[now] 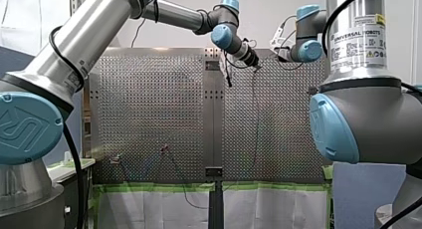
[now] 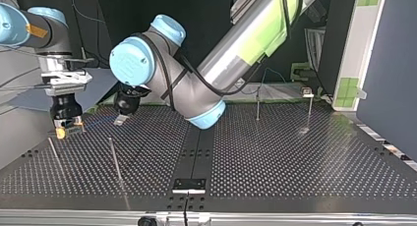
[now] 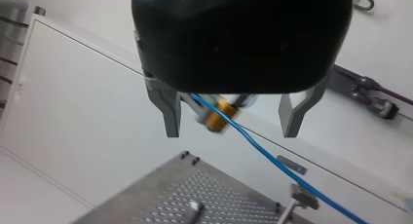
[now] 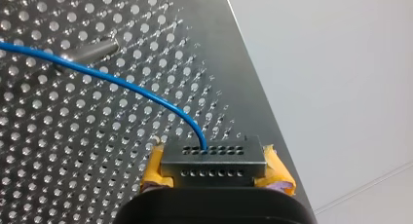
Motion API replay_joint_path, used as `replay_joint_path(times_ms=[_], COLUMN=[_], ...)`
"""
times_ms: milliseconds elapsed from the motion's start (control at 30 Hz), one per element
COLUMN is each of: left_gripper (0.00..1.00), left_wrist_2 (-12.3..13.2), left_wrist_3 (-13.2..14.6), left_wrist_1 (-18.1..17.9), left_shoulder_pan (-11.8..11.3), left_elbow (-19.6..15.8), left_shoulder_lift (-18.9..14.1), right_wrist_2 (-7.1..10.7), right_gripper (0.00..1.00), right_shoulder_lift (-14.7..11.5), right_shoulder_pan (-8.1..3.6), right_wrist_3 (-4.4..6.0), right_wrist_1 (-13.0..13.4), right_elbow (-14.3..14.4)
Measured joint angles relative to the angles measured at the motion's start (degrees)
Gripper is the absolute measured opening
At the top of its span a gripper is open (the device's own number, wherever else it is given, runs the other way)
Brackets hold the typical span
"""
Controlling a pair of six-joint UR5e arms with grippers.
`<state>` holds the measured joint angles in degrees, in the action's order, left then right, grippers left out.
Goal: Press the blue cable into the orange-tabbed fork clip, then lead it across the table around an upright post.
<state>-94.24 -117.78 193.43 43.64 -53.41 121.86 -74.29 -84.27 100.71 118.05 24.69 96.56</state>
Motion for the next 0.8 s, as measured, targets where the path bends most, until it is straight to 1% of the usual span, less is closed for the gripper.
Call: replay_joint_path(times_ms=[100, 233, 400, 600, 700, 800], left_gripper=[0.99, 0.99, 0.99, 0.99, 0.99, 0.99], left_wrist_2=[0.38, 0.08, 0.15, 0.27, 0.17, -0.51], left_wrist_3=[0.03, -0.50, -1.68, -2.45, -2.72, -2.62], left_wrist_1=[-0.01, -1.58, -4.07, -6.82, -7.81, -8.09], left_shoulder_pan=[-0.22, -0.54, -1.19, -1.83, -2.03, -2.11], left_elbow=[0.00, 0.00, 0.00, 0.00, 0.00, 0.00], left_shoulder_lift=[1.19, 1.95, 2.07, 2.09, 2.10, 2.12], right_wrist_2=[0.46, 0.97, 1.50, 1.59, 1.59, 1.59], right_gripper=[0.00, 0.00, 0.00, 0.00, 0.00, 0.00], right_shoulder_lift=[-0.60, -1.03, -1.19, -1.26, -1.35, -1.39], right_shoulder_pan=[0.05, 0.12, 0.14, 0.22, 0.23, 0.24], right_wrist_3=[0.00, 0.00, -0.01, 0.00, 0.00, 0.00], right_wrist_1=[0.01, 0.01, 0.17, 0.34, 0.36, 0.32], right_elbow=[0.01, 0.00, 0.01, 0.03, 0.03, 0.03])
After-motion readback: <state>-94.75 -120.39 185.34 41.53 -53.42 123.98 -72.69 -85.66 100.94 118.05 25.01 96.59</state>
